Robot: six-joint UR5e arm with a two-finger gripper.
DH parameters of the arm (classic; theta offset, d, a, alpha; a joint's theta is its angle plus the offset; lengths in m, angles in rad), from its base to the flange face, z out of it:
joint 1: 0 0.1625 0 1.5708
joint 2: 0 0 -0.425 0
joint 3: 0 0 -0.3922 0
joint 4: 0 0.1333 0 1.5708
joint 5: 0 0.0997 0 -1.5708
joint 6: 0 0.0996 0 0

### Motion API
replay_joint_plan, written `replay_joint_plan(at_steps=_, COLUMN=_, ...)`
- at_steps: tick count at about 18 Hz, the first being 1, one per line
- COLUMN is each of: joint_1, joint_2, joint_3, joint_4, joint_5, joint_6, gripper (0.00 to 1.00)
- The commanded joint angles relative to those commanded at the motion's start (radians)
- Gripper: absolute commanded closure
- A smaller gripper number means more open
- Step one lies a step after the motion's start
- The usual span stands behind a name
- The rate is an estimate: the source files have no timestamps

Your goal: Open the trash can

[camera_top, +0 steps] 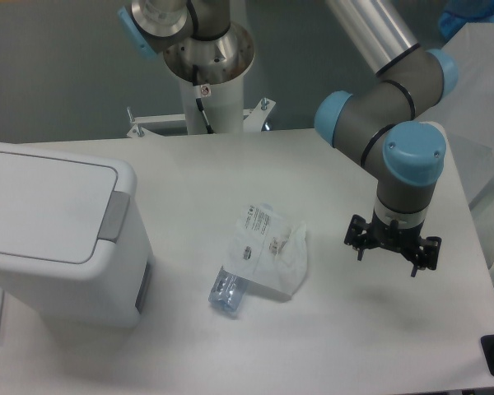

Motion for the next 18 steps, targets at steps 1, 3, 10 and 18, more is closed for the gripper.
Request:
replay_joint_plan(at_steps=1, joint_1=-0.002, joint_2=0.006, joint_3=0.000, joint_4=-0.002, joint_5=-0.026, joint_6=-0.038, gripper=0.00)
replay_joint_plan(at_steps=3, joint_1=-0.002, joint_2=0.014, joint_3=0.005, joint_4=0.000, joint_5=-0.090, joint_6=-0.153, gripper=0.00)
replay_joint_plan(at_steps=10, joint_1=-0.005, joint_2=0.075, joint_3=-0.004, joint_4=-0.005, joint_5=-0.252, joint_6=-0.219, gripper=0.00)
replay_joint_plan(at_steps=18, joint_1=-0.058, joint_2=0.169, joint_3=-0.003, joint_4=-0.011, joint_5=-0.341, joint_6=-0.368, gripper=0.00)
